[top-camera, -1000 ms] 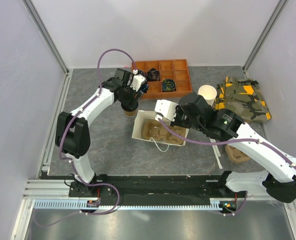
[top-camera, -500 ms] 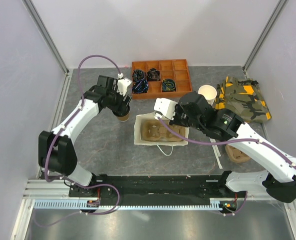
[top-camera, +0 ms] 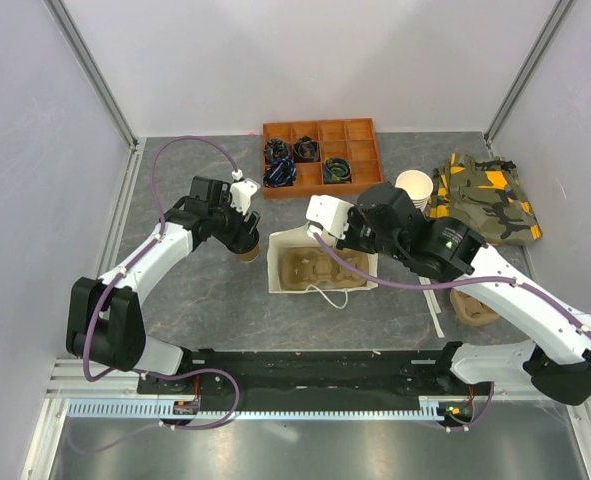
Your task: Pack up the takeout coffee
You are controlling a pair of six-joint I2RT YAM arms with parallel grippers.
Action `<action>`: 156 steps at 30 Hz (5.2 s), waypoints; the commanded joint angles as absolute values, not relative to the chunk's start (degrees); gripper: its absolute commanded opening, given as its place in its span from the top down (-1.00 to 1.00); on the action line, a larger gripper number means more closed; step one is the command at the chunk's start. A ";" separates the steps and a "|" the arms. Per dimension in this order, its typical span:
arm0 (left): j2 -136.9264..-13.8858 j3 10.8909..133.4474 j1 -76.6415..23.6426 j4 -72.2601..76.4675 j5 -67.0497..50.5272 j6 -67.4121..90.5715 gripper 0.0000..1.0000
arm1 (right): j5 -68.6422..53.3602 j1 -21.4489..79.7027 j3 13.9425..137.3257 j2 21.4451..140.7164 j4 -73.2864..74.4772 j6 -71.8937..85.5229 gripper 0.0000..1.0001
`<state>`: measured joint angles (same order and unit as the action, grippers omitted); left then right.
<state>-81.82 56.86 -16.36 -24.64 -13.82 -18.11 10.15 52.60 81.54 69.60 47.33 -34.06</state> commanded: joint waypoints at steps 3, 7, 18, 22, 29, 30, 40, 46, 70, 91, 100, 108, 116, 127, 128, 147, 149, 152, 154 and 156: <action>-81.74 57.22 -16.08 -24.87 -14.42 -21.62 -0.15 | 10.11 52.38 82.88 69.79 45.18 -33.05 1.00; -82.09 57.83 -16.08 -26.37 -13.71 -23.37 -0.25 | 10.20 52.38 82.88 69.96 45.09 -33.31 1.00; -83.50 59.50 -16.08 -29.44 -12.22 -24.87 -0.42 | 10.37 52.47 82.62 69.87 45.09 -33.75 1.00; -83.93 59.59 -16.08 -30.06 -12.13 -25.49 -0.45 | 10.55 52.38 82.44 69.87 44.74 -33.58 1.00; -82.89 59.68 -16.08 -30.76 -12.83 -25.40 -0.24 | 10.63 52.47 82.00 69.52 44.12 -32.78 1.00; -82.27 59.85 -16.08 -30.85 -13.79 -25.14 -0.22 | 10.63 52.38 81.91 69.43 43.77 -32.44 1.00; -61.63 63.36 -14.50 -32.16 -25.74 -20.13 0.01 | 13.09 52.47 80.77 68.12 41.05 -27.34 1.00; -51.77 70.30 -14.50 -38.92 -29.71 -16.09 -0.01 | 12.83 52.73 78.49 66.10 39.64 -26.72 1.00; -45.97 76.03 -17.83 -41.14 -47.39 -7.92 0.07 | 20.47 57.48 79.80 68.11 39.03 -19.69 1.00; -54.49 65.57 -42.10 -24.97 -14.51 5.18 0.15 | 27.51 59.15 83.58 71.54 37.18 -10.55 1.00; -56.42 57.75 -43.24 -16.17 -8.44 4.66 0.16 | 25.22 59.33 82.09 71.28 38.32 -0.81 1.00; -56.51 51.68 -43.42 -10.82 -8.79 4.92 0.17 | 19.96 59.41 77.53 68.65 36.83 4.22 1.00; -57.04 46.15 -45.35 -5.98 -8.00 2.11 0.17 | 18.29 59.85 75.67 67.68 35.77 5.18 1.00; -50.98 42.02 -46.93 -6.42 -4.23 -4.21 0.15 | 18.54 63.28 72.69 63.99 33.14 1.15 1.00; -49.93 41.92 -46.93 -6.50 -3.61 -4.91 0.15 | 18.63 63.28 72.08 63.20 32.87 1.06 1.00; -55.63 41.49 -47.90 1.30 -9.49 -1.68 0.16 | 21.27 63.46 72.42 66.36 31.82 4.92 1.00; -57.56 41.22 -47.81 2.89 -9.49 -0.88 0.15 | 21.27 63.46 72.86 66.71 32.25 5.45 1.00; -59.93 40.69 -47.99 5.18 -9.75 -0.53 0.16 | 21.36 63.37 72.95 66.97 32.52 6.33 1.00; -61.17 40.34 -48.25 6.41 -9.14 -0.61 0.16 | 21.45 63.37 73.12 67.06 32.69 6.76 1.00; -62.57 39.91 -48.25 6.85 -9.32 -0.53 0.17 | 21.45 63.37 73.21 67.06 32.78 6.94 1.00</action>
<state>-60.60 40.75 -47.79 0.86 -8.67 -2.15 20.51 63.26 71.59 66.72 33.39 4.91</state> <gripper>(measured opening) 0.763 0.012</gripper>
